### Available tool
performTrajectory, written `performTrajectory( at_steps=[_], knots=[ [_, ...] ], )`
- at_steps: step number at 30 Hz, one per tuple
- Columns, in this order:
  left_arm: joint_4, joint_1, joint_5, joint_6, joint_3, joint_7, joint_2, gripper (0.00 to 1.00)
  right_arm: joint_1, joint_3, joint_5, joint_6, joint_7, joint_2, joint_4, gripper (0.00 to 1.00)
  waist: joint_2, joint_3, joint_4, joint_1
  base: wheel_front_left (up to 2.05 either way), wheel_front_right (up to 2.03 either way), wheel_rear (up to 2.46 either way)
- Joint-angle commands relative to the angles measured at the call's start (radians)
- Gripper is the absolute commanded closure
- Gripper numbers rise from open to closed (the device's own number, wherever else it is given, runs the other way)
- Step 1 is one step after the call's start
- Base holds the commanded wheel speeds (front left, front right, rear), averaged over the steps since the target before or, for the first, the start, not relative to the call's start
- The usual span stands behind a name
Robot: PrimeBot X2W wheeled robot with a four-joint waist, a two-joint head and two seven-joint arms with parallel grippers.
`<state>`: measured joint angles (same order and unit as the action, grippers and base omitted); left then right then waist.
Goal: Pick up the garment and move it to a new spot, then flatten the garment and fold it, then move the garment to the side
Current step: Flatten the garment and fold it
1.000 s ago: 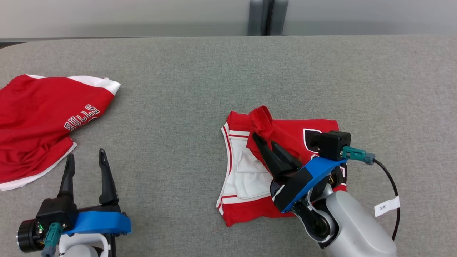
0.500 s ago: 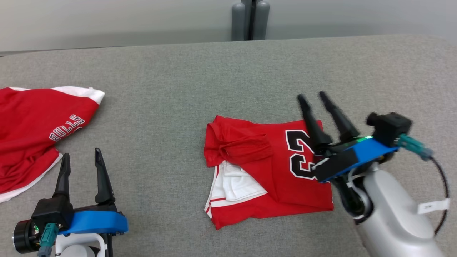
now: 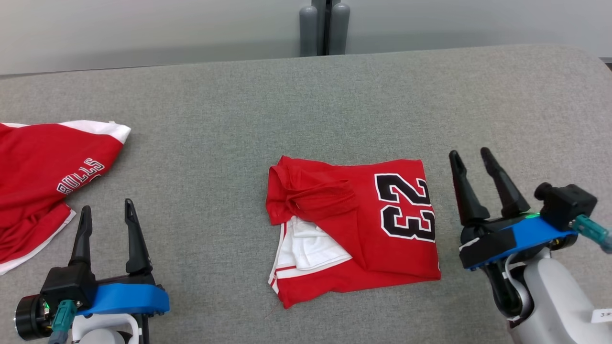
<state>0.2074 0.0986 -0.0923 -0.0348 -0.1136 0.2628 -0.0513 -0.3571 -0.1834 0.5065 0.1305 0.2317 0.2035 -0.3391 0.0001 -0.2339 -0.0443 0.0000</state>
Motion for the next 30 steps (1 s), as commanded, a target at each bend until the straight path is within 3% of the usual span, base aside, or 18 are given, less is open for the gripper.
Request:
performTrajectory(
  at_steps=[1, 2, 3, 13, 23, 30],
  knots=[
    [0.001, 0.002, 0.006, 0.0, 0.002, 0.003, 0.001, 0.0, 0.008, -0.01, -0.016, 0.0, 0.005, 0.0, -0.005, 0.48, -0.0001, -0.001, 0.002, 0.0, 0.0, 0.0, 0.0],
    [0.003, 0.004, 0.007, 0.0, 0.003, 0.003, 0.001, 0.0, 0.0, -0.022, -0.023, 0.0, 0.006, 0.001, -0.01, 0.8, -0.0001, -0.002, 0.004, 0.0, 0.0, 0.0, 0.0],
    [0.005, 0.008, 0.006, -0.001, 0.005, 0.003, 0.002, 0.0, -0.006, -0.029, -0.028, 0.0, 0.007, 0.0, -0.018, 1.0, -0.0001, -0.003, 0.007, 0.0, 0.0, 0.0, 0.0],
    [0.015, 0.031, 0.001, -0.008, 0.015, 0.003, 0.002, 0.0, -0.092, -0.134, -0.078, 0.0, 0.017, -0.01, -0.169, 1.0, -0.0001, -0.02, 0.044, 0.0, 0.0, 0.0, 0.0],
    [0.02, 0.033, -0.008, -0.004, 0.028, 0.003, 0.002, 0.0, -0.165, -0.284, -0.07, 0.0, 0.03, -0.065, -0.369, 1.0, -0.0001, -0.032, 0.068, 0.0, 0.0, 0.0, 0.0],
    [0.034, 0.049, -0.011, -0.009, 0.031, 0.003, 0.002, 0.0, -0.188, -0.421, -0.029, 0.0, 0.034, -0.113, -0.391, 1.0, -0.0001, -0.034, 0.078, 0.0, 0.0, 0.0, 0.0]
  ],
)
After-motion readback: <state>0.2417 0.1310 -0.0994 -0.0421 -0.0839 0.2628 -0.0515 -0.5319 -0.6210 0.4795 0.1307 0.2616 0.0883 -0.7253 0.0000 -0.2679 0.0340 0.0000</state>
